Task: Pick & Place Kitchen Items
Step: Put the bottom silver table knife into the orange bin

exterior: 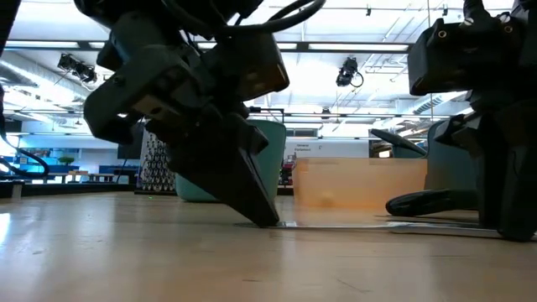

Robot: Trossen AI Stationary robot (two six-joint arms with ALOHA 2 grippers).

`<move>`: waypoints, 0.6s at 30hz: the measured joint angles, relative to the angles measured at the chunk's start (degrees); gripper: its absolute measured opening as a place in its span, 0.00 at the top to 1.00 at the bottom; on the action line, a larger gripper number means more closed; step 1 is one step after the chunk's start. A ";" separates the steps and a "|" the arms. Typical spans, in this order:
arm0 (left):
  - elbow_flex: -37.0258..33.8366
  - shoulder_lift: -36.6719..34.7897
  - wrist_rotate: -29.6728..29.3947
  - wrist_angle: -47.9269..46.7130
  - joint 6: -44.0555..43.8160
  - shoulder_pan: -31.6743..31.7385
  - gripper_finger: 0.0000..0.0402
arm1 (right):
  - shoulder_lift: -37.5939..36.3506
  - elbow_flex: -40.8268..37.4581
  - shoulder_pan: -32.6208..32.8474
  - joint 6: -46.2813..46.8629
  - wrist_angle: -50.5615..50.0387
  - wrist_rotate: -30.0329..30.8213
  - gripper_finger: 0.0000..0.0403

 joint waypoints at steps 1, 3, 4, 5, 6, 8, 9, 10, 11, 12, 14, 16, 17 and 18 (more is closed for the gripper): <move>0.00 0.04 -0.04 0.02 0.03 -0.02 1.00 | 0.00 0.24 0.02 -0.36 -0.05 -0.06 0.75; -0.02 0.30 -0.05 0.46 0.04 -0.03 1.00 | 0.08 0.65 -0.04 -1.43 -0.08 -0.84 0.72; -0.02 0.37 -0.03 0.66 0.04 -0.03 1.00 | 0.11 0.71 -0.04 -1.75 -0.06 -1.09 0.70; -0.02 0.37 0.01 0.70 0.04 -0.03 1.00 | 0.11 0.72 -0.04 -1.89 -0.04 -1.13 0.69; -0.04 0.37 0.03 0.74 0.07 -0.03 1.00 | 0.11 0.73 -0.02 -1.89 -0.36 -1.11 0.67; -0.06 0.37 0.05 0.76 0.07 -0.03 1.00 | 0.11 0.78 -0.02 -2.09 -0.76 -1.29 0.64; -0.10 0.37 0.04 0.83 0.10 -0.03 1.00 | 0.11 0.79 -0.04 -2.11 -0.82 -1.29 0.62; -0.13 0.37 0.04 0.92 0.12 -0.03 1.00 | 0.11 0.79 -0.04 -2.20 -0.83 -1.30 0.61; -0.15 0.37 0.06 0.92 0.14 -0.03 1.00 | 0.11 0.79 -0.07 -2.33 -0.79 -1.35 0.61; -0.15 0.37 0.05 0.94 0.21 -0.03 1.00 | 0.11 0.79 -0.07 -2.36 -0.77 -1.36 0.60; -0.15 0.37 0.06 0.95 0.57 -0.03 1.00 | 0.11 0.79 -0.07 -2.37 -0.79 -1.21 0.60; -0.17 0.64 0.10 1.20 0.66 -0.03 1.00 | 0.11 0.82 -0.07 -2.37 -0.92 -1.06 0.60; -0.17 0.70 0.09 1.33 0.67 -0.03 1.00 | 0.11 0.82 -0.09 -2.37 -0.96 -0.99 0.60; -0.17 0.71 0.12 1.36 0.66 -0.03 1.00 | 0.11 0.82 -0.09 -2.38 -1.03 -0.96 0.61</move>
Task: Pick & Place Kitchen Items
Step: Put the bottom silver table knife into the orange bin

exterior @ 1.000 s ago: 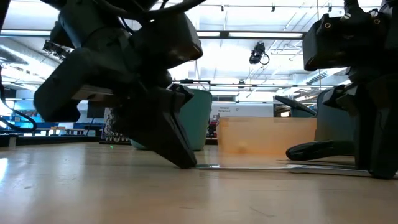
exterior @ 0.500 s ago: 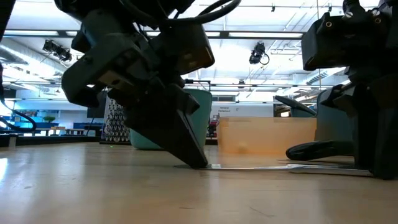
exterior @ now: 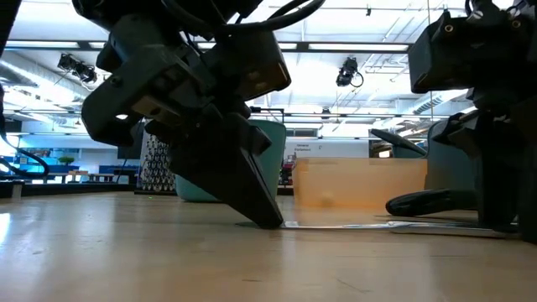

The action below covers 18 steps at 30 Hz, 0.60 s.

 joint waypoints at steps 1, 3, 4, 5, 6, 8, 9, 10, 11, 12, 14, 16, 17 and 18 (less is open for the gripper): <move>0.00 0.01 0.20 0.00 0.00 0.00 1.00 | 0.00 0.00 0.00 -0.01 -0.08 0.07 0.62; 0.00 0.01 0.43 0.02 0.00 0.00 1.00 | 0.00 0.00 -0.02 -0.02 -0.45 0.22 0.64; 0.01 0.03 0.56 -0.17 -0.01 -0.02 1.00 | 0.00 0.02 -0.04 0.01 -0.63 0.35 0.66; -0.08 0.05 0.52 -0.07 -0.04 -0.02 1.00 | 0.04 0.01 -0.04 0.01 -0.71 0.43 0.68; -0.07 0.05 0.59 -0.10 -0.06 -0.02 1.00 | 0.04 -0.08 -0.04 0.04 -0.71 0.54 0.69; -0.07 0.05 0.59 -0.15 -0.07 -0.02 1.00 | 0.03 -0.26 -0.07 0.04 -0.74 0.65 0.73; -0.07 0.05 0.59 -0.17 -0.07 -0.02 1.00 | 0.02 -0.26 -0.07 0.04 -0.82 0.77 0.75; -0.07 0.05 0.59 -0.15 -0.16 -0.02 1.00 | 0.02 -0.26 -0.07 -0.03 -0.85 0.85 0.77; -0.07 0.05 0.59 -0.15 -0.22 -0.02 1.00 | 0.02 -0.26 -0.07 -0.12 -0.84 0.86 0.78; -0.07 0.05 0.55 -0.17 -0.22 -0.02 1.00 | 0.00 -0.26 -0.07 -0.17 -0.84 0.85 0.79; -0.07 0.05 0.46 -0.16 -0.17 -0.02 1.00 | 0.00 -0.26 -0.07 -0.33 -0.86 0.98 0.79; -0.07 0.05 0.44 -0.15 -0.17 -0.02 1.00 | 0.00 -0.26 -0.07 -0.40 -0.88 0.96 0.80; -0.07 0.05 0.44 -0.14 -0.17 -0.02 1.00 | 0.00 -0.26 -0.07 -0.42 -0.88 0.98 0.80; -0.07 0.05 0.41 -0.10 -0.15 -0.02 1.00 | 0.00 -0.26 -0.07 -0.47 -0.90 0.98 0.80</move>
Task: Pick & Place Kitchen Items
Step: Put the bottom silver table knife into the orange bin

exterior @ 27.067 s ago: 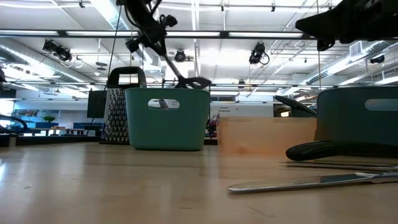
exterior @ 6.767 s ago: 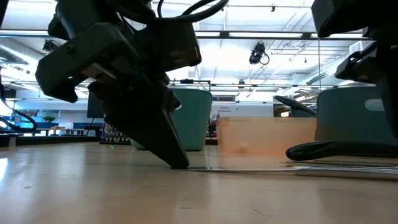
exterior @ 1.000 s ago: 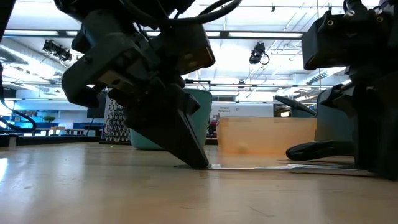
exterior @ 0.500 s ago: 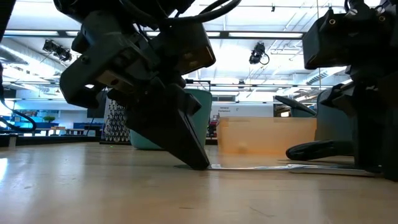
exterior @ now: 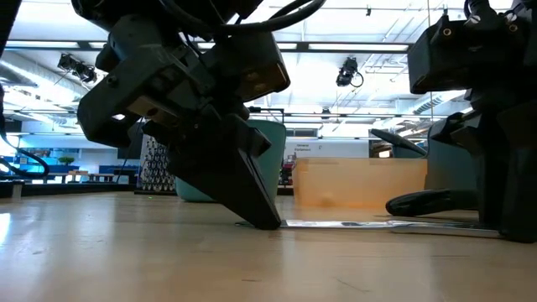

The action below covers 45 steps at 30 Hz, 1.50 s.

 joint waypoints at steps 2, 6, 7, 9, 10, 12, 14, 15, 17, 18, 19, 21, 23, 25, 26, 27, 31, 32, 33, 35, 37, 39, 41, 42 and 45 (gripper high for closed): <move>0.00 0.00 -0.21 0.12 0.02 -0.13 1.00 | 0.00 0.00 0.02 -0.01 -0.12 0.21 0.80; -0.02 0.00 -1.34 0.30 0.11 -0.79 0.99 | 0.00 0.00 0.06 0.32 -0.31 1.32 0.80; -0.02 -0.07 -1.92 0.30 0.15 -1.01 1.00 | 0.00 0.00 0.07 0.35 -0.29 1.54 0.80; -0.05 -0.38 -3.00 0.24 0.89 -1.52 1.00 | 0.00 0.00 0.07 0.33 -0.26 1.56 0.80; -0.11 -0.64 -3.63 0.13 1.07 -1.82 1.00 | 0.00 0.00 0.07 0.33 -0.22 1.58 0.80; -0.17 -1.21 -4.31 -0.26 1.45 -2.18 0.99 | 0.00 0.00 0.07 0.33 -0.23 1.64 0.80; -0.21 -1.63 -4.69 -0.60 1.49 -2.36 0.98 | 0.04 0.32 0.04 0.14 -0.63 1.64 0.80; -0.23 -1.73 -4.73 -0.68 1.49 -2.36 0.98 | 0.11 0.57 0.04 0.13 -0.91 1.62 0.80; -0.22 -1.77 -4.67 -0.77 1.51 -2.36 0.98 | 0.28 1.34 0.04 0.10 -1.77 1.54 0.80; -0.22 -1.77 -4.69 -0.80 1.51 -2.36 0.98 | 0.34 1.90 0.04 -0.04 -2.52 1.52 0.80; -0.22 -1.79 -4.69 -0.84 1.51 -2.36 0.98 | 0.39 2.54 0.04 -0.31 -3.31 1.51 0.80; -0.22 -1.79 -4.65 -1.01 1.53 -2.36 0.99 | 0.48 3.87 0.04 -0.81 -5.14 1.55 0.80; -0.22 -1.79 -4.63 -1.03 1.55 -2.30 0.99 | 0.50 4.88 0.01 -1.20 -6.87 1.52 0.80; -0.20 -1.81 -4.55 -1.06 1.62 -2.29 0.98 | 0.52 5.33 0.01 -1.50 -7.98 1.59 0.80; -0.20 -1.81 -4.56 -1.06 1.64 -2.29 0.98 | 0.52 5.37 0.02 -1.55 -8.03 1.79 0.80; -0.19 -1.81 -4.54 -1.06 1.64 -2.29 0.98 | 0.52 5.39 0.02 -1.54 -8.03 1.94 0.80; -0.17 -1.81 -4.96 -1.08 1.64 -2.32 0.99 | 0.52 5.42 0.02 -1.43 -7.96 2.39 0.80; -0.17 -1.81 -5.36 -1.10 1.66 -2.36 0.99 | 0.52 5.42 0.02 -1.28 -7.94 2.49 0.80; -0.17 -1.83 -5.71 -1.14 1.85 -2.36 0.99 | 0.52 5.42 0.02 -1.16 -7.92 2.64 0.80; -0.21 -2.28 -6.34 -1.46 2.56 -2.53 0.99 | 0.50 5.43 0.06 -1.12 -7.88 3.10 0.80; -0.25 -2.72 -7.43 -1.62 3.41 -2.93 0.98 | 0.48 5.44 0.04 -1.03 -7.85 3.27 0.80; -0.35 -3.65 -8.65 -2.53 4.42 -3.51 0.98 | 0.48 5.44 0.04 -1.00 -7.84 3.61 0.80; -0.48 -4.58 -9.59 -3.09 5.25 -4.08 0.99 | 0.48 5.44 0.05 -1.00 -7.85 3.89 0.80; -0.50 -5.06 -10.07 -3.25 5.45 -4.32 0.99 | 0.48 5.44 0.04 -1.00 -7.87 3.93 0.80; -0.46 -6.59 -13.58 -3.31 5.99 -4.97 0.98 | 0.48 5.49 0.04 -1.01 -8.09 4.09 0.80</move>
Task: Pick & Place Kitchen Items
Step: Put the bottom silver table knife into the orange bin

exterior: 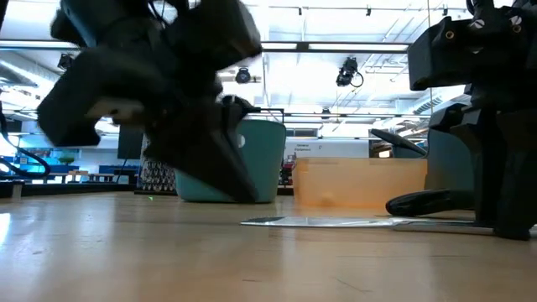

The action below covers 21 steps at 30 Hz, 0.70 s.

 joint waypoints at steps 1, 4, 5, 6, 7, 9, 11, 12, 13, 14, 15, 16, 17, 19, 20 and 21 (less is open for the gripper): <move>0.09 -0.12 -0.88 0.15 0.24 -0.04 0.97 | 0.00 0.02 0.00 0.01 -0.15 0.21 0.80; 0.04 -0.03 -2.17 -0.50 0.37 0.06 0.94 | 0.00 0.02 0.00 -0.01 -0.38 0.82 0.80; 0.04 -0.03 -2.08 -0.15 0.43 0.19 0.92 | -0.02 0.02 0.00 -0.01 -0.38 0.89 0.80; 0.08 -0.03 -1.92 0.20 0.63 0.25 0.91 | -0.02 0.02 0.00 -0.01 -0.38 0.95 0.80; 0.11 -0.03 -1.78 0.31 0.55 0.37 0.90 | -0.02 0.02 0.00 -0.01 -0.38 1.13 0.80; 0.08 -0.03 -2.15 0.74 -1.00 0.68 0.88 | -0.02 0.02 0.00 -0.06 -0.40 1.68 0.80; 0.17 -0.03 -1.85 2.11 -2.18 1.02 0.85 | -0.02 0.02 0.00 -0.09 -0.46 2.37 0.80; 0.19 -0.08 -1.16 2.29 -2.25 1.31 0.83 | -0.02 0.02 0.00 -0.20 -0.49 2.48 0.80; 0.19 -0.08 -0.65 2.21 -2.31 1.61 0.81 | 0.03 0.02 0.00 -0.40 -0.46 2.55 0.80; 0.19 -0.08 -0.37 2.10 -2.71 1.89 0.79 | 0.20 0.06 0.00 -0.53 -0.39 2.63 0.80; 0.19 -0.08 -0.30 2.10 -3.53 2.21 0.77 | 0.38 0.12 0.01 -0.78 -0.27 2.88 0.80; 0.19 -0.08 -0.04 2.29 -3.81 2.50 0.74 | 0.65 0.18 0.06 -1.16 -0.13 2.95 0.80; 0.19 -0.09 0.31 2.40 -4.13 2.77 0.72 | 1.13 0.25 0.07 -1.48 0.08 3.04 0.80; 0.19 -0.10 0.77 2.38 -4.81 3.26 0.66 | 1.77 0.26 0.20 -1.85 0.29 3.33 0.80; 0.19 -0.10 1.06 2.34 -5.07 3.51 0.63 | 2.03 0.27 0.22 -2.09 0.24 3.46 0.80; 0.20 -0.10 1.93 2.24 -5.34 3.81 0.60 | 2.17 0.28 0.22 -2.16 0.32 3.61 0.80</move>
